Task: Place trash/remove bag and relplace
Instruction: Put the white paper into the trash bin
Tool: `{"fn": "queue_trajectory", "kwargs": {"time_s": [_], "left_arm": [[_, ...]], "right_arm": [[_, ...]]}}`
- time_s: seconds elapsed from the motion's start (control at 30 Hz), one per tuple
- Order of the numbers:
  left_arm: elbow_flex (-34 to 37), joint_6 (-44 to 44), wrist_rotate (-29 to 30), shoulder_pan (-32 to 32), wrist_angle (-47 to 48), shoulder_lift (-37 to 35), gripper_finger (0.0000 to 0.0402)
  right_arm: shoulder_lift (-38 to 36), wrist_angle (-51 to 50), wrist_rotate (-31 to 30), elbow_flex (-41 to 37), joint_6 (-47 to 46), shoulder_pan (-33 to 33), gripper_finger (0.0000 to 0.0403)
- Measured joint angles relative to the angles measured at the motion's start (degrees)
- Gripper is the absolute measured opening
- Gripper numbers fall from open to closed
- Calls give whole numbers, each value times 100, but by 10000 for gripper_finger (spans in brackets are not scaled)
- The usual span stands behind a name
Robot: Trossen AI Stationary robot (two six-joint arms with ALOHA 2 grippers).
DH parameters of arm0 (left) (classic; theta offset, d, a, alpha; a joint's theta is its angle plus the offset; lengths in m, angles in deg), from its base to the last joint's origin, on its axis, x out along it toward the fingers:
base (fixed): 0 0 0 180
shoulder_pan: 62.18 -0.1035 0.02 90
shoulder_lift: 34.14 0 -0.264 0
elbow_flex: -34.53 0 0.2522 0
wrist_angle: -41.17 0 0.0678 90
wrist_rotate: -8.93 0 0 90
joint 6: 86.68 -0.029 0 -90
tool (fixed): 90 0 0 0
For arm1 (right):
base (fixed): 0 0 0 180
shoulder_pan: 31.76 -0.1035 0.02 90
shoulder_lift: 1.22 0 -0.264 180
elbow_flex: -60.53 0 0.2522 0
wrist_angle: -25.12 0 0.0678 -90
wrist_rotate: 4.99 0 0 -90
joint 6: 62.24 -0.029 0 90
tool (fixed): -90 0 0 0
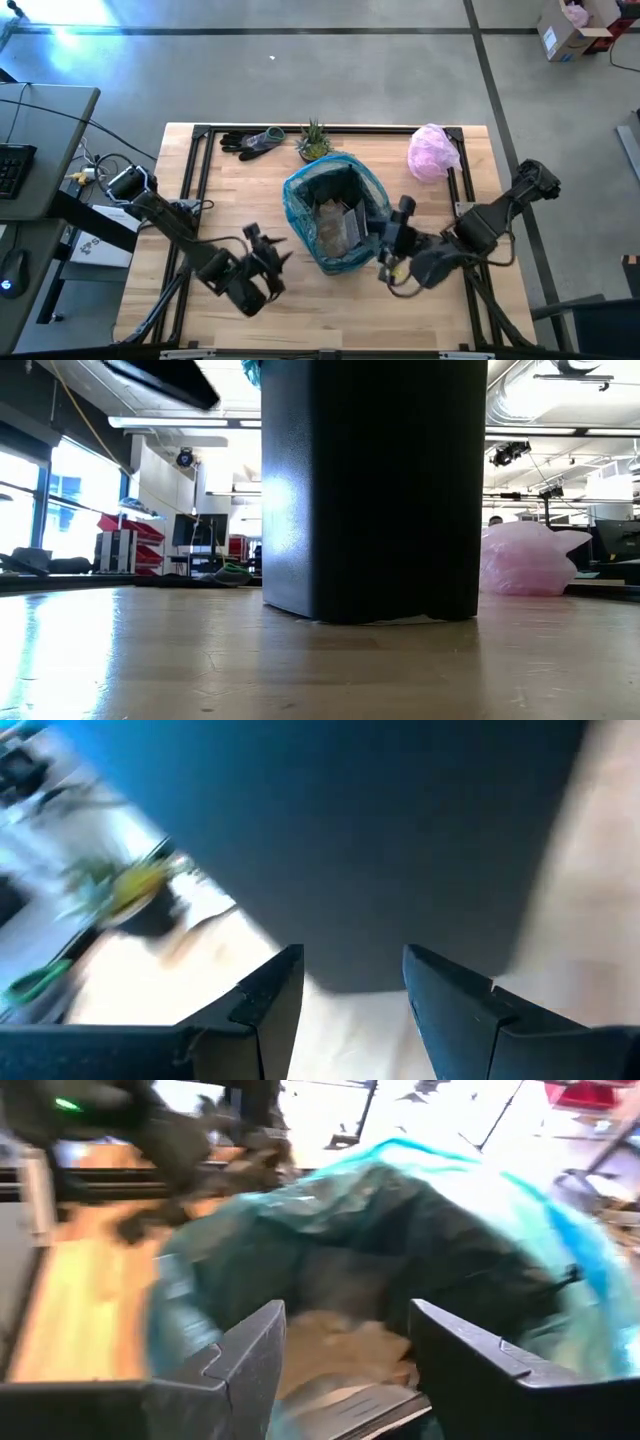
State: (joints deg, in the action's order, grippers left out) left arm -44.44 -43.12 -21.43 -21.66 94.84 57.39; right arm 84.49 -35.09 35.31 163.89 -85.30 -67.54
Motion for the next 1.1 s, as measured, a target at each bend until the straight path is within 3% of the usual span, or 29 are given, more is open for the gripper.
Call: {"fn": "queue_trajectory", "kwargs": {"time_s": [0.1, 0.2, 0.5, 0.77, 1.1], "left_arm": [[2, 68, -72, -232, 256, 114, 159], [2, -405, -329, -497, 36, 290, 159], [4, -1701, -1207, -1210, -1543, 1287, 159], [4, -2616, -2044, -1688, -2928, 1963, 159], [4, -3312, -2839, -2441, -4048, 2050, 159]], "right_arm": [[12, -26, 35, 0, -273, -378, 194], [41, -95, 38, 0, -641, -776, 189], [556, -223, 16, -11, -1833, -1775, 187], [1085, -286, -80, -11, -2684, -2200, 187], [1412, -549, -334, -15, -3684, -2536, 187]]}}
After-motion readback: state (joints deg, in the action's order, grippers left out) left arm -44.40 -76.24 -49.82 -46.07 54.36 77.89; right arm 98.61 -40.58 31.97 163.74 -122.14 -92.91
